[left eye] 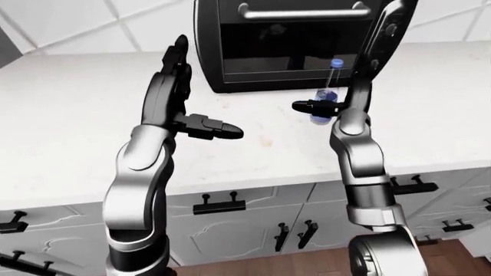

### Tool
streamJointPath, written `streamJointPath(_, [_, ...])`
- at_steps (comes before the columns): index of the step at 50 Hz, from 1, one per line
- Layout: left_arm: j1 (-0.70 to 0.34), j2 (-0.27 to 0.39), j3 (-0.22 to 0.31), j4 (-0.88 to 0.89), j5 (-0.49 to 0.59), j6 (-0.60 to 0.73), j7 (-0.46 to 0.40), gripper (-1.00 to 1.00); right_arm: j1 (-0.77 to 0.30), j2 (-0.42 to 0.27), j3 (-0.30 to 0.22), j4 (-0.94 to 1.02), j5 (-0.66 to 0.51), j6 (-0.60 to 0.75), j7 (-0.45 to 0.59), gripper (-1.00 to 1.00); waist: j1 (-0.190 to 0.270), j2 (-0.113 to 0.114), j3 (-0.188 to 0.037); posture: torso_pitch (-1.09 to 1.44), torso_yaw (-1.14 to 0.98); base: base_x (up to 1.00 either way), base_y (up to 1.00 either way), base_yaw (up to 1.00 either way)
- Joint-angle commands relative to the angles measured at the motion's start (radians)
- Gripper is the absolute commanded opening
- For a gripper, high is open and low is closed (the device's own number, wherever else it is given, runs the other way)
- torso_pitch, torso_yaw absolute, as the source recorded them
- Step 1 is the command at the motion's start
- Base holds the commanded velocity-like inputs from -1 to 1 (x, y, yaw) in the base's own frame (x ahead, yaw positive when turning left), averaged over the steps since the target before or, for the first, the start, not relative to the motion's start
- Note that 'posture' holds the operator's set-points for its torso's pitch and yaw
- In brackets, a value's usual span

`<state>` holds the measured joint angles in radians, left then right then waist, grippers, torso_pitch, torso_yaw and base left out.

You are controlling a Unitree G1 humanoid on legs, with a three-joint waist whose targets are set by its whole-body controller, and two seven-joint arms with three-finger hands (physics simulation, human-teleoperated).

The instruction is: Move the drinks to the dining counter.

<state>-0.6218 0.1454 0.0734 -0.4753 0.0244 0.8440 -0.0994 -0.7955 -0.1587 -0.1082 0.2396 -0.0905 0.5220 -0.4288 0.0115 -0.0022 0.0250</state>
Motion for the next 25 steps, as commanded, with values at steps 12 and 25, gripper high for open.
streamJointPath(12, [-0.029, 0.013, 0.013, -0.035, -0.004, -0.027, 0.002, 1.0, -0.049, -0.008, 0.004, 0.066, 0.015, -0.071, 0.03, 1.0, 0.002, -0.002, -0.026, 0.0, 0.0, 0.0, 0.0, 0.0])
streamJointPath(25, [-0.027, 0.017, 0.016, -0.05, -0.015, -0.018, 0.007, 1.0, -0.056, -0.019, 0.0, 0.157, 0.031, -0.131, 0.036, 1.0, 0.002, -0.004, -0.027, 0.0, 0.0, 0.0, 0.0, 0.0])
